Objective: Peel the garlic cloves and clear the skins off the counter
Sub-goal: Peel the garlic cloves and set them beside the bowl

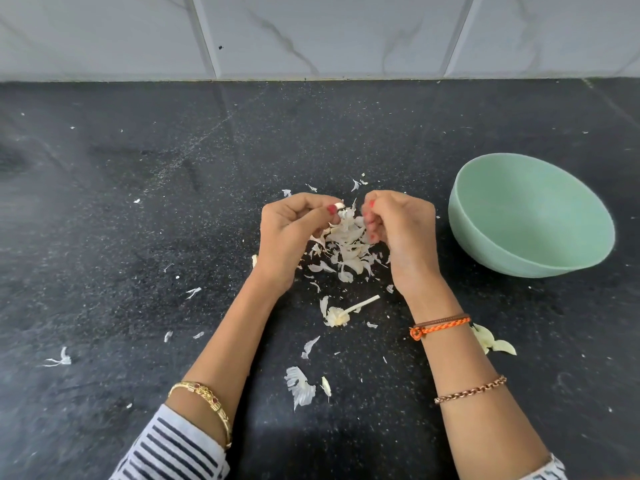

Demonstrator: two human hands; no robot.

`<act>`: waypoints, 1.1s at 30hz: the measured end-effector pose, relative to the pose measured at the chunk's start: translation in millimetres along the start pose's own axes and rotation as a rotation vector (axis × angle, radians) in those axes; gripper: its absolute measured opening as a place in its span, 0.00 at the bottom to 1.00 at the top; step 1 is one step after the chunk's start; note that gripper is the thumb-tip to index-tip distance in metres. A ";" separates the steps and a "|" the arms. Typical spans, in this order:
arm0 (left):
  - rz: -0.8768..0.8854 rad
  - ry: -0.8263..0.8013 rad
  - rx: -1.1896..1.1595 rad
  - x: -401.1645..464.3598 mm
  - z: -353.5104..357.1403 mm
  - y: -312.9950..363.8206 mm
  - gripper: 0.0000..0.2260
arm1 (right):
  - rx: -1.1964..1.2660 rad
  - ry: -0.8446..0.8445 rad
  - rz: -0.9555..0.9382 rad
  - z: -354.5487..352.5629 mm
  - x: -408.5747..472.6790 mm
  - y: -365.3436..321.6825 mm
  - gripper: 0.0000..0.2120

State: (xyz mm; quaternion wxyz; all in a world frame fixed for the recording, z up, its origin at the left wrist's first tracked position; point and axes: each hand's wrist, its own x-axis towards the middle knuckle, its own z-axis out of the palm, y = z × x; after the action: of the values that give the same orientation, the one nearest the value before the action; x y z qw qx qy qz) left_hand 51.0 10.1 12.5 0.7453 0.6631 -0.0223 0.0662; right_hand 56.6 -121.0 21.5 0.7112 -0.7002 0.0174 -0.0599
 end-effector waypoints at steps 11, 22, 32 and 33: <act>0.100 0.017 0.212 1.6 -2.7 -7.6 0.08 | -0.366 -0.083 -0.355 1.5 1.0 13.6 0.03; 0.228 0.120 0.493 2.1 -6.2 -10.6 0.04 | -0.593 -0.012 -0.569 5.9 -0.4 16.2 0.11; 0.452 0.130 0.716 2.6 -4.9 -15.9 0.06 | -0.735 -0.033 -0.652 0.5 2.0 17.7 0.11; 0.481 0.126 0.741 2.9 -4.8 -17.3 0.06 | -0.740 -0.038 -0.657 0.1 1.8 18.1 0.13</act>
State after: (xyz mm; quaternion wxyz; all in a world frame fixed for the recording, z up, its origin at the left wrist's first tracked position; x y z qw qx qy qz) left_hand 55.8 13.2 -4.8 0.4206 0.8560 -0.1055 0.2815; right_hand 59.5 -120.8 3.6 0.3585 -0.8753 -0.1970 -0.2579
